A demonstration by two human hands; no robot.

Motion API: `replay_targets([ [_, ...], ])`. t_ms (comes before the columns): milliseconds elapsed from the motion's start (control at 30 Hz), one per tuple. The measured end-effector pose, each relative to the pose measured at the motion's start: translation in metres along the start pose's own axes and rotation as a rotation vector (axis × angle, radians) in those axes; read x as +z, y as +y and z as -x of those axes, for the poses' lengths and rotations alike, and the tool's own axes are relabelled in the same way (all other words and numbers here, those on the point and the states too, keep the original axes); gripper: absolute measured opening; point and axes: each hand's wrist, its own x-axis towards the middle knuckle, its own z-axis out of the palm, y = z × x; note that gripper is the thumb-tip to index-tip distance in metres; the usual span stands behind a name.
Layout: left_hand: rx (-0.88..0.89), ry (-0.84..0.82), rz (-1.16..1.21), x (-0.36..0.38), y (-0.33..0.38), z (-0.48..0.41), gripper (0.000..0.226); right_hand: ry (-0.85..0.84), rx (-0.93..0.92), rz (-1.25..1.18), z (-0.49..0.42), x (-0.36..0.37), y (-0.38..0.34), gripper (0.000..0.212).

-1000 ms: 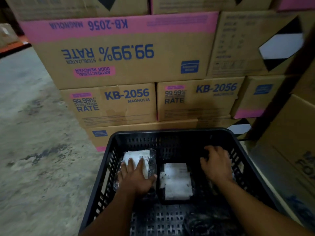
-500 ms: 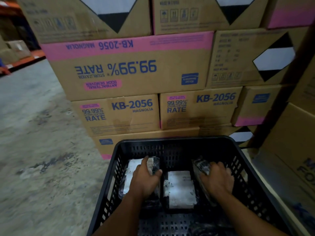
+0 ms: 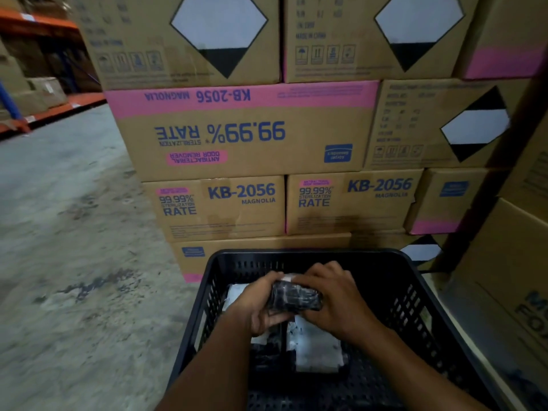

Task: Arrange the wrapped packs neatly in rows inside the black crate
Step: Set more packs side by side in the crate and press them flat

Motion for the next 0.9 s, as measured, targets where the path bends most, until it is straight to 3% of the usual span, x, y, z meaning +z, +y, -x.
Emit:
replay_targets([
  [67, 0.049, -0.032, 0.017, -0.003, -0.007, 0.001, 0.036, 0.021, 0.169, -0.315, -0.006, -0.008, 0.001, 0.049],
  [133, 0.131, -0.079, 0.060, -0.007, -0.010, 0.003, 0.050, 0.133, 0.443, -0.611, -0.009, -0.016, 0.014, 0.047],
  [233, 0.200, -0.128, 0.063, -0.004, -0.006, 0.009, 0.063, 0.122, 0.794, -0.966, 0.000, -0.012, 0.038, 0.069],
  [333, 0.200, -0.199, 0.065, -0.002, -0.007, 0.011, 0.064, 0.085, 0.870, -1.366, 0.012, 0.004, 0.046, 0.083],
  [433, 0.221, -0.139, 0.001, 0.001, -0.006, 0.015, 0.052, 0.128, 0.838, -1.370, 0.018, 0.016, 0.052, 0.086],
  [500, 0.304, 0.028, -0.253, 0.000, -0.008, 0.015, 0.043, 0.110, 0.809, -1.329, 0.021, 0.018, 0.062, 0.088],
  [600, 0.469, 0.327, -0.719, -0.022, -0.020, 0.001, 0.063, 0.066, 0.795, -1.238, 0.028, 0.024, 0.079, 0.092],
  [667, 0.414, 0.343, -1.075, -0.040, -0.032, -0.008, 0.080, 0.045, 0.812, -1.181, 0.032, 0.033, 0.085, 0.093],
  [733, 0.239, 0.281, -1.347, -0.051, -0.043, -0.016, 0.089, 0.039, 0.839, -1.139, 0.035, 0.044, 0.090, 0.094],
  [800, 0.153, 0.249, -1.452, -0.054, -0.051, -0.021, 0.092, 0.042, 0.853, -1.128, 0.036, 0.057, 0.093, 0.094],
  [900, 0.168, 0.280, -1.476, -0.053, -0.058, -0.027, 0.092, 0.025, 0.869, -1.094, 0.033, 0.083, 0.094, 0.088],
])
